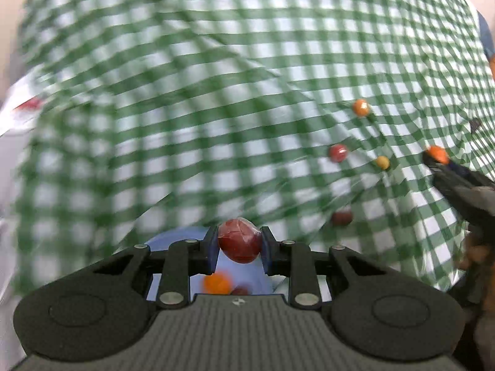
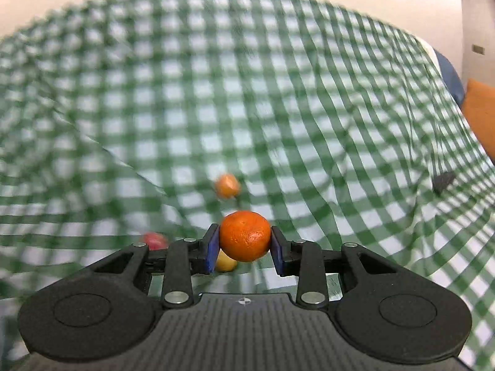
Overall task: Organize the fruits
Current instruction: 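Carry the red fruit with the left tool while the right tool carries the orange over the plate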
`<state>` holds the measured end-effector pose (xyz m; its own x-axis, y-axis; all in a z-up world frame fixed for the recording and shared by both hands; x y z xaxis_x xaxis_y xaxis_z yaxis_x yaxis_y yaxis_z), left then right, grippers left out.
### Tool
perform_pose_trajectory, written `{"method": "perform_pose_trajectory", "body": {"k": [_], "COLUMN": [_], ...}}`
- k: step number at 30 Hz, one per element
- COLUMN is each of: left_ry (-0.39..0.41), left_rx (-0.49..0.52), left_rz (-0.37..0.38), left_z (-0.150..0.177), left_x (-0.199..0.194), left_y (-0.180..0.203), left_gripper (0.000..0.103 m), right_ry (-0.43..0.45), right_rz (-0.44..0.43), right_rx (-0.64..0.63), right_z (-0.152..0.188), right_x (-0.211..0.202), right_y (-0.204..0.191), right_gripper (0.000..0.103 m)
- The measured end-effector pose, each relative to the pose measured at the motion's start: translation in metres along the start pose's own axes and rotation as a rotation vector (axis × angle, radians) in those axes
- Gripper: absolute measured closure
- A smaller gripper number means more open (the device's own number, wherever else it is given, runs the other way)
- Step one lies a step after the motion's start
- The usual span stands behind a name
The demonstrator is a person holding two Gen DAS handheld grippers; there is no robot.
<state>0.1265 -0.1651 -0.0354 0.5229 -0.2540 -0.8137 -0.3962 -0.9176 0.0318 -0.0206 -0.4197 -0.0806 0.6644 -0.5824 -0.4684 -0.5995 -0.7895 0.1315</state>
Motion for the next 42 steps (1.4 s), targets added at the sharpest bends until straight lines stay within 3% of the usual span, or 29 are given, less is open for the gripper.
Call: {"method": "perform_pose_trajectory", "body": {"k": [5,10,17,26,42], "left_ry": [-0.005,0.003,0.034,0.145,0.158], "left_rx": [-0.073,-0.123,-0.187,-0.239,-0.264], "left_rz": [-0.052,-0.048,-0.032,-0.005,0.023], "left_z": [0.045,0.093,0.139,0.145,0.147], "left_x": [-0.053,-0.092,-0.129,-0.164,-0.163], "left_y": [-0.042,-0.068,-0.096,-0.114,-0.121], "left_gripper": [0.073,0.073,0.073,0.073,0.073], "right_ry": [0.017,-0.004,-0.036,0.0,-0.01], "right_rz": [-0.251,-0.463,-0.612,-0.614,-0.586], "right_rx": [-0.029,-0.086,-0.23,-0.328,-0.376], "right_z": [-0.013,-0.012,0.002,-0.001,0.0], "right_x": [-0.095,-0.164,-0.226,-0.262,-0.261], "right_y": [-0.038,-0.09,-0.153,-0.176,-0.185], "right_gripper": [0.067,0.067,0.067,0.067,0.067]}}
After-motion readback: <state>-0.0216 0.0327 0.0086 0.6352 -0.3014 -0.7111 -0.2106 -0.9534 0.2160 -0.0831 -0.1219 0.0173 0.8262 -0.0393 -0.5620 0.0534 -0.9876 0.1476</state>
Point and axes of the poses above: each gripper's, at about its wrist camera, not at the fingertips, and x roughly the way its jaws point, y to its right, z to its underside, the point moved 3 cm from there along x, roughly the way its jaws point, and after that the axes turned 11 degrees about -x, right-handed, at the moved point
